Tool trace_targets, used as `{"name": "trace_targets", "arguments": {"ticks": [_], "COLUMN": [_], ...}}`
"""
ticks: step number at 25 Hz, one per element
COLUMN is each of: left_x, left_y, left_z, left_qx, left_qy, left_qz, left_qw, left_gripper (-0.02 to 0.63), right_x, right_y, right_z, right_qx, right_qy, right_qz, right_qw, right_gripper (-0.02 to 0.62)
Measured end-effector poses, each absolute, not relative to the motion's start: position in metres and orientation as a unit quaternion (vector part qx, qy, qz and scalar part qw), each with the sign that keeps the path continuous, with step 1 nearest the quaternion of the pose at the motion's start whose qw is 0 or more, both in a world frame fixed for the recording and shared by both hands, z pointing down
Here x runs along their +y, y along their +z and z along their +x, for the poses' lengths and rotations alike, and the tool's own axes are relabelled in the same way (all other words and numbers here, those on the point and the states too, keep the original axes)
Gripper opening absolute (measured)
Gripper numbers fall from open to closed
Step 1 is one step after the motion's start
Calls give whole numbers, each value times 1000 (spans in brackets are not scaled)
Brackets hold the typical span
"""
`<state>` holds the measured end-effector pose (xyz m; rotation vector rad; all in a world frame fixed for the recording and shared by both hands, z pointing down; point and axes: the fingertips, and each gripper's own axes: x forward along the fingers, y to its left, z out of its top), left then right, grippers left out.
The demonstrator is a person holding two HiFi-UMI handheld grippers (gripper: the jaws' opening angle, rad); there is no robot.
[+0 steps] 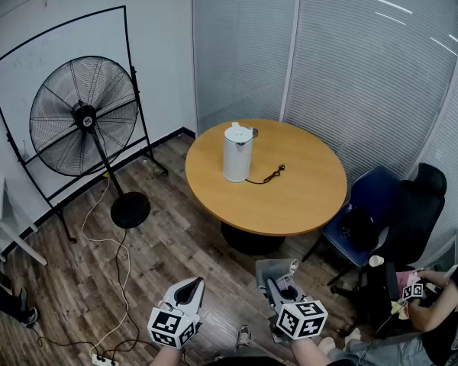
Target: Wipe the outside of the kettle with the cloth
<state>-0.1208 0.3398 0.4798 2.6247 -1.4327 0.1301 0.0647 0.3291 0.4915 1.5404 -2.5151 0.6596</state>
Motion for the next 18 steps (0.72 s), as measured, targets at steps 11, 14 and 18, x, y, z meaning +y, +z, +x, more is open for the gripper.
{"name": "trace_targets", "arguments": {"ticks": [11,14,18], "left_x": [279,258,236], "left_y": [491,492,495], "left_z": [-99,-91,-87], "left_qx": [-481,-486,-496], "left_qy": [46,43,39], "left_qz": [872,869,864], "left_qw": [79,80,82], "left_gripper": [11,11,11], "right_x": [272,250,226], "right_y": [501,504,509], "right_z": [75,80,85], "right_qx": [-843,-846,-851], "right_qy": [235,237,238], "right_qz": [481,473,464], "right_qw": [56,60,65], "right_gripper": [41,41,42]}}
